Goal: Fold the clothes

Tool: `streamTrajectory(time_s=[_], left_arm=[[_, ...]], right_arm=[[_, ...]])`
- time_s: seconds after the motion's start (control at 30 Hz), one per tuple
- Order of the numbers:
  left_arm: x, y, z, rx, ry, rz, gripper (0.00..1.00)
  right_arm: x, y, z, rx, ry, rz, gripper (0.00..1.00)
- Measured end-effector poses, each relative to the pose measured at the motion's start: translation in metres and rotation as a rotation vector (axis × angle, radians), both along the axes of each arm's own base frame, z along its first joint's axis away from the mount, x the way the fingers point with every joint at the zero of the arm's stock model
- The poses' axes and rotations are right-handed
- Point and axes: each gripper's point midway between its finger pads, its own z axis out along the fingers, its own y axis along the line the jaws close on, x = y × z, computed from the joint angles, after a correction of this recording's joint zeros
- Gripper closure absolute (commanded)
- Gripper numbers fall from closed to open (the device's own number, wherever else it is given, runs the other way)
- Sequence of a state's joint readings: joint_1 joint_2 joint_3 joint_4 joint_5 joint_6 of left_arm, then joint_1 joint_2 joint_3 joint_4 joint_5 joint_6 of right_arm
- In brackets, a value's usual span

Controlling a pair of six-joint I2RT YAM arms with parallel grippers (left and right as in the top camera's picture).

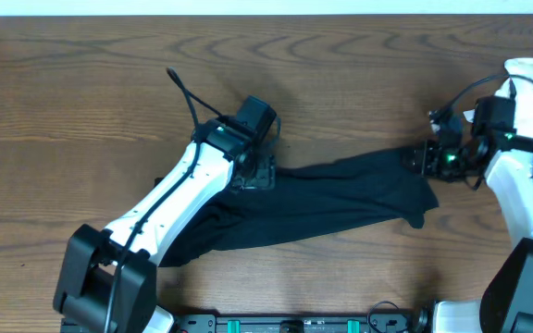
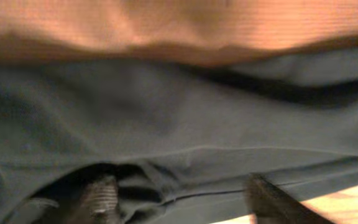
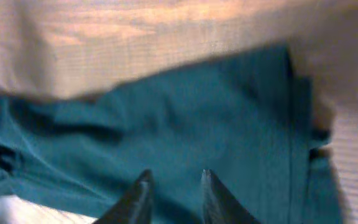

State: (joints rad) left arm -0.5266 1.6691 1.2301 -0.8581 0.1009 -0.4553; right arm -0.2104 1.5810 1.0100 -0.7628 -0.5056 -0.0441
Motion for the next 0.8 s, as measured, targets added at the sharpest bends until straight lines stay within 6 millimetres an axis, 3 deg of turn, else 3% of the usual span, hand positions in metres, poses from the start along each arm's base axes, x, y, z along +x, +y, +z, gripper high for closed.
streamTrajectory(time_s=[0.07, 0.23, 0.33, 0.4, 0.57, 0.7, 0.8], left_arm=[[0.001, -0.002, -0.001, -0.005, -0.003, -0.005, 0.57], [-0.005, 0.002, -0.013, 0.019, 0.038, -0.008, 0.62], [-0.012, 0.006, -0.018, 0.039, 0.071, -0.008, 0.71], [-0.015, 0.008, -0.02, 0.049, 0.081, -0.012, 0.73], [-0.018, 0.011, -0.019, 0.062, 0.089, -0.037, 0.73], [-0.019, 0.015, -0.006, 0.059, 0.058, -0.042, 0.63], [-0.02, 0.024, 0.012, 0.049, 0.023, -0.024, 0.57]], right_arm=[[-0.007, -0.001, -0.015, -0.019, 0.025, -0.003, 0.8], [-0.032, -0.016, -0.063, -0.12, 0.137, -0.052, 0.79], [-0.04, -0.025, -0.078, -0.171, 0.169, -0.09, 0.8], [-0.035, -0.028, -0.078, -0.187, 0.155, -0.108, 0.8], [-0.032, -0.027, -0.073, -0.172, 0.155, -0.125, 0.65], [-0.018, -0.032, -0.055, -0.179, 0.144, -0.135, 0.39], [-0.003, -0.045, -0.04, -0.217, 0.103, -0.163, 0.36]])
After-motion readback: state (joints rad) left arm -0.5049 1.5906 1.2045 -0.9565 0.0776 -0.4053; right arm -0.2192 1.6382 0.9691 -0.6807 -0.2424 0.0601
